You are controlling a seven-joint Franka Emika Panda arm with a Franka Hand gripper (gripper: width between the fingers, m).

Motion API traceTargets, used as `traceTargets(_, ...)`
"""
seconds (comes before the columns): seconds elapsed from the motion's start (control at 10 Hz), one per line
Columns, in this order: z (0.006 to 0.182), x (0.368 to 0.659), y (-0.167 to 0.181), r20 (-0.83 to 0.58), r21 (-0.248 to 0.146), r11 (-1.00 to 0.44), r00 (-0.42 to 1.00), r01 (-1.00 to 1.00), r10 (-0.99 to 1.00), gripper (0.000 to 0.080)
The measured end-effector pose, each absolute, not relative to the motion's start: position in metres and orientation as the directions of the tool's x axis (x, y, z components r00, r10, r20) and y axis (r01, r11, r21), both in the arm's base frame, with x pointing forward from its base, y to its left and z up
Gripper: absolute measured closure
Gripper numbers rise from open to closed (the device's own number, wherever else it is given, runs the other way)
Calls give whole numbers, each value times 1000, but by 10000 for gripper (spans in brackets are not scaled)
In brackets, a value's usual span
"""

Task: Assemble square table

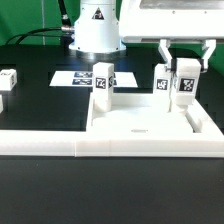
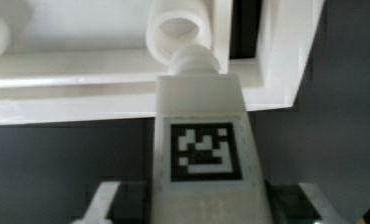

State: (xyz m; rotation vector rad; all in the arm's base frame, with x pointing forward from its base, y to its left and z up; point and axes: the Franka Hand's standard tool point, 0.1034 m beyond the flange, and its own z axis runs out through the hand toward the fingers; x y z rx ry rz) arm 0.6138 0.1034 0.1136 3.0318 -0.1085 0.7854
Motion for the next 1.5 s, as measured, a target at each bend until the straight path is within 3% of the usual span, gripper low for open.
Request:
traceTargets(0.4,119,618,101,505,-11,-998,861,-63,-60,509)
traceTargets(0.9,99,612,97,501,10,-998,864,-55,-43,509)
traceTargets(1.5,99,613,106,522,13,-999,853,-34,-22,509)
